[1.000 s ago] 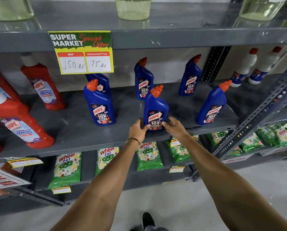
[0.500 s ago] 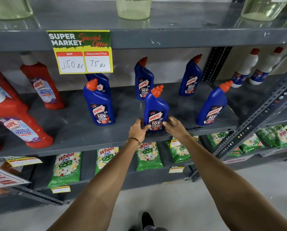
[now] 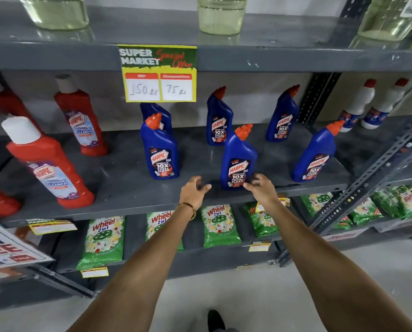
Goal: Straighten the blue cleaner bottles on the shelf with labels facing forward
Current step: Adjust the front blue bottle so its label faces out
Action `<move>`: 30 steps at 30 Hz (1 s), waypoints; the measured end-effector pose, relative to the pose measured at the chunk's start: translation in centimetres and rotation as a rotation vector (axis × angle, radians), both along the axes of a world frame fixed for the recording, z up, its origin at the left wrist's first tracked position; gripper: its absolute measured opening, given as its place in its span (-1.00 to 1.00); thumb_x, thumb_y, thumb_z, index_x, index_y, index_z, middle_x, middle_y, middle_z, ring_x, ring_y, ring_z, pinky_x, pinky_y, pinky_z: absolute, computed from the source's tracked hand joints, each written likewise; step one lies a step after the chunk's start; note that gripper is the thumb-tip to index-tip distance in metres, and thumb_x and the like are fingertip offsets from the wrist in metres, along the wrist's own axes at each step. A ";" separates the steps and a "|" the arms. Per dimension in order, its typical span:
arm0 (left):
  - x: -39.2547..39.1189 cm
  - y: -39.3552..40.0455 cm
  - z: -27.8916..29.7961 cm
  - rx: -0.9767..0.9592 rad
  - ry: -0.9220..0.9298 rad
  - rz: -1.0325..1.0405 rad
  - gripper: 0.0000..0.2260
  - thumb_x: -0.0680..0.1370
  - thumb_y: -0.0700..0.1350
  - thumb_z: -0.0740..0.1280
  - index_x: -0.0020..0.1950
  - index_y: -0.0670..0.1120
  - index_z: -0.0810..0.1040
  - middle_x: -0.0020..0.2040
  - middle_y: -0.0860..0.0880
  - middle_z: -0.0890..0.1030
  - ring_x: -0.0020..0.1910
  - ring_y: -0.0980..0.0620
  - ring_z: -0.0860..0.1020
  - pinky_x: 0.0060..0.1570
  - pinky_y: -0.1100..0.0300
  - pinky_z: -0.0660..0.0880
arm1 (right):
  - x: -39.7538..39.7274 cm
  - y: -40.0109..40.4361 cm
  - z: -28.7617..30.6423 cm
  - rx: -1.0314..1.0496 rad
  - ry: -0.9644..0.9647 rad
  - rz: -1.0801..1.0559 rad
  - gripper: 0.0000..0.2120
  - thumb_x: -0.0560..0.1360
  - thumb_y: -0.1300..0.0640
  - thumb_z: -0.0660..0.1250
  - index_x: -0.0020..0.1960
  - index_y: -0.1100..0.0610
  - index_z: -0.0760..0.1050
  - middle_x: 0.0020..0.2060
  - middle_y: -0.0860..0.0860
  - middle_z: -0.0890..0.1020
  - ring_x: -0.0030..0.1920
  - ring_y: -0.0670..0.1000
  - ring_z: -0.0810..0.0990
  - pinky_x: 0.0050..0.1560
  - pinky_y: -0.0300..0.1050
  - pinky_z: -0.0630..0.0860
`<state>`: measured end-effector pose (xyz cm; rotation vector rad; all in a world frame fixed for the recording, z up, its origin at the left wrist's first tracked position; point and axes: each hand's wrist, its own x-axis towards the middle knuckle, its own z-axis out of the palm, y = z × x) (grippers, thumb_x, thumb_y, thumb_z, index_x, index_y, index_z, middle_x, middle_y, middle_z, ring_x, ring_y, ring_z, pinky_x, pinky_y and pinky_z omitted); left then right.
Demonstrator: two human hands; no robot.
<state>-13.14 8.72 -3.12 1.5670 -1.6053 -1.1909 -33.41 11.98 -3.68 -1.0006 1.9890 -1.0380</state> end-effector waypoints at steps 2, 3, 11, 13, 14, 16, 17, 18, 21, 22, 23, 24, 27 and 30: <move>2.2 -0.1 0.4 -0.004 0.015 0.008 -0.58 0.51 -0.10 0.34 0.33 -0.20 0.40 0.28 -0.20 0.52 0.25 -0.11 0.50 0.27 0.09 0.40 | 1.3 0.3 0.3 -0.028 0.027 -0.089 -0.53 0.42 0.15 0.41 0.28 0.25 0.41 0.11 0.16 0.61 0.16 0.15 0.56 0.11 -0.05 0.44; 3.2 -0.2 0.5 -0.002 0.012 0.008 -0.59 0.51 -0.11 0.33 0.32 -0.22 0.40 0.28 -0.21 0.52 0.25 -0.12 0.49 0.29 0.06 0.40 | 2.0 0.5 0.4 -0.037 0.033 -0.117 -0.57 0.43 0.16 0.41 0.25 0.26 0.44 0.10 0.17 0.62 0.16 0.16 0.57 0.11 -0.05 0.44; 12.3 -0.2 0.7 -0.015 -0.067 0.040 -0.60 0.54 -0.08 0.29 0.32 -0.22 0.40 0.28 -0.21 0.53 0.26 -0.11 0.49 0.25 0.11 0.38 | 10.8 2.3 0.2 -0.053 0.010 -0.139 -0.60 0.47 0.14 0.35 0.26 0.26 0.44 0.17 0.19 0.59 0.16 0.12 0.53 0.13 -0.09 0.39; 13.8 -0.4 0.8 -0.016 -0.065 0.060 -0.60 0.54 -0.07 0.29 0.32 -0.22 0.40 0.28 -0.21 0.53 0.25 -0.11 0.49 0.26 0.09 0.38 | 12.8 1.9 0.4 -0.041 0.025 -0.066 -0.59 0.47 0.13 0.35 0.27 0.26 0.44 0.17 0.19 0.59 0.21 0.14 0.53 0.21 -0.07 0.39; 14.5 -0.6 0.8 -0.010 -0.062 0.073 -0.60 0.54 -0.07 0.29 0.32 -0.22 0.40 0.28 -0.20 0.53 0.25 -0.11 0.49 0.26 0.08 0.38 | 13.8 1.6 0.6 -0.034 0.024 -0.027 -0.59 0.47 0.13 0.35 0.27 0.26 0.44 0.17 0.20 0.59 0.21 0.14 0.53 0.21 -0.08 0.39; 15.3 -1.0 0.7 -0.002 -0.054 0.096 -0.60 0.54 -0.06 0.29 0.32 -0.22 0.40 0.27 -0.20 0.53 0.25 -0.12 0.49 0.26 0.07 0.38 | 15.3 0.6 0.7 -0.020 0.008 0.036 -0.57 0.48 0.13 0.35 0.29 0.26 0.42 0.19 0.19 0.58 0.22 0.13 0.53 0.18 -0.11 0.39; 15.5 -1.2 0.6 0.001 -0.051 0.106 -0.60 0.54 -0.06 0.29 0.32 -0.22 0.39 0.27 -0.20 0.53 0.26 -0.13 0.49 0.25 0.07 0.38 | 15.8 0.1 0.8 -0.015 0.003 0.057 -0.56 0.48 0.13 0.35 0.30 0.26 0.41 0.20 0.19 0.58 0.22 0.12 0.52 0.16 -0.14 0.39; 15.6 -1.5 0.7 0.007 -0.050 0.112 -0.59 0.53 -0.06 0.29 0.32 -0.22 0.40 0.27 -0.21 0.53 0.26 -0.14 0.48 0.25 0.06 0.39 | 16.2 -0.5 1.0 -0.012 0.000 0.073 -0.56 0.48 0.12 0.34 0.31 0.25 0.41 0.21 0.18 0.57 0.23 0.12 0.52 0.14 -0.17 0.37; 15.7 -2.3 0.9 0.011 -0.062 0.127 -0.59 0.53 -0.04 0.30 0.31 -0.21 0.41 0.27 -0.20 0.53 0.26 -0.15 0.47 0.25 0.05 0.40 | 17.1 -2.4 1.3 0.000 -0.007 0.124 -0.54 0.49 0.10 0.33 0.33 0.24 0.38 0.24 0.18 0.55 0.25 0.12 0.50 0.15 -0.16 0.37; 15.8 -2.8 1.1 0.013 -0.061 0.136 -0.58 0.53 -0.04 0.30 0.32 -0.21 0.40 0.28 -0.20 0.52 0.27 -0.15 0.47 0.25 0.05 0.39 | 17.4 -3.1 1.4 0.002 -0.015 0.134 -0.53 0.49 0.09 0.33 0.34 0.24 0.37 0.25 0.18 0.55 0.25 0.12 0.50 0.16 -0.15 0.37; 15.9 -3.3 1.2 0.012 -0.059 0.140 -0.57 0.53 -0.04 0.30 0.34 -0.21 0.39 0.29 -0.20 0.51 0.27 -0.15 0.46 0.25 0.06 0.39 | 17.7 -3.8 1.4 0.005 -0.021 0.146 -0.53 0.49 0.08 0.33 0.34 0.23 0.37 0.25 0.18 0.54 0.25 0.12 0.50 0.16 -0.14 0.38; 16.0 -3.9 1.3 0.014 -0.059 0.147 -0.57 0.53 -0.04 0.30 0.34 -0.20 0.38 0.30 -0.20 0.50 0.28 -0.16 0.46 0.25 0.06 0.39 | 17.9 -4.7 1.4 0.010 -0.023 0.165 -0.51 0.49 0.06 0.33 0.35 0.22 0.36 0.26 0.17 0.54 0.26 0.12 0.50 0.15 -0.14 0.37; 16.0 -5.5 1.6 0.023 -0.065 0.148 -0.54 0.53 -0.03 0.29 0.38 -0.19 0.34 0.33 -0.21 0.48 0.31 -0.17 0.44 0.25 0.04 0.39 | 18.4 -6.7 1.5 0.020 -0.044 0.220 -0.44 0.48 0.02 0.34 0.40 0.20 0.30 0.29 0.16 0.52 0.28 0.10 0.49 0.18 -0.14 0.38; 15.6 -6.5 1.6 0.051 -0.028 0.100 -0.46 0.52 -0.05 0.32 0.44 -0.19 0.24 0.40 -0.18 0.41 0.37 -0.12 0.39 0.32 0.07 0.34 | 18.5 -8.1 1.3 0.035 -0.077 0.276 -0.34 0.47 -0.05 0.33 0.47 0.11 0.17 0.38 0.13 0.42 0.35 0.09 0.42 0.33 -0.03 0.36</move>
